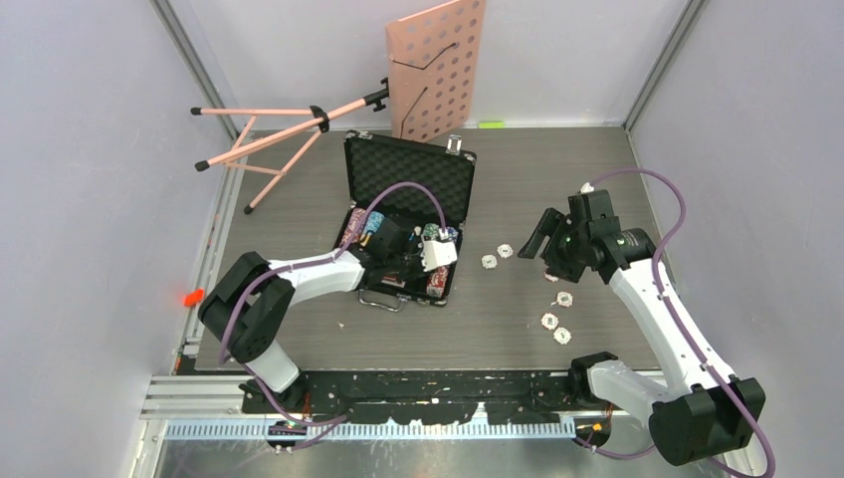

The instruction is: Pack up texas hold em set

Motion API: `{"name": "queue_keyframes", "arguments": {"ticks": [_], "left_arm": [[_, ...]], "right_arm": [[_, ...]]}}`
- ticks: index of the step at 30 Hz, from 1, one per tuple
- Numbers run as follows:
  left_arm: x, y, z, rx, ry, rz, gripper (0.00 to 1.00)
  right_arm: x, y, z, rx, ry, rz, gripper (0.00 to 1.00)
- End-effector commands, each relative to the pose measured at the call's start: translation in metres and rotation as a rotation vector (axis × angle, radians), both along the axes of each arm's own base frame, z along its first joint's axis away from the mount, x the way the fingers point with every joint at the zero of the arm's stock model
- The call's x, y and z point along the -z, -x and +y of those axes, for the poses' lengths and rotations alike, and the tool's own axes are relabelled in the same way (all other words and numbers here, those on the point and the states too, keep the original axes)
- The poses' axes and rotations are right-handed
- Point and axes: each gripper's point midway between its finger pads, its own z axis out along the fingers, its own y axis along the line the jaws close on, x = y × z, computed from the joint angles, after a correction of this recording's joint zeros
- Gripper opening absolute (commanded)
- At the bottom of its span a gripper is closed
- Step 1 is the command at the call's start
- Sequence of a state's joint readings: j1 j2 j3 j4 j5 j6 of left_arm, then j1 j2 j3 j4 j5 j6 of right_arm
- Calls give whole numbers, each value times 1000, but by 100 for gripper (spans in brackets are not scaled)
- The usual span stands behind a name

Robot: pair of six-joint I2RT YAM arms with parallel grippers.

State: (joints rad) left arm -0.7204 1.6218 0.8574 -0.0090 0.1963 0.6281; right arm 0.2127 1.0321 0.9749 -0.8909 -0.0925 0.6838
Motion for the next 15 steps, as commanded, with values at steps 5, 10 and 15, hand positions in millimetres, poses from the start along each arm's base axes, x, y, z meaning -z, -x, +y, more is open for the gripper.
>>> {"name": "queue_keyframes", "arguments": {"ticks": [5,10,15], "left_arm": [[-57,-43,1,-117,100,-243,36],[-60,-47,1,-137,110,-256,36],[-66,-50,1,-151,124,-273,35]], "right_arm": [[2,-6,3,3,-21,-8,75],[2,-6,4,-1,-25,-5,74],[3,-6,5,-5,-28,-1,74]]}}
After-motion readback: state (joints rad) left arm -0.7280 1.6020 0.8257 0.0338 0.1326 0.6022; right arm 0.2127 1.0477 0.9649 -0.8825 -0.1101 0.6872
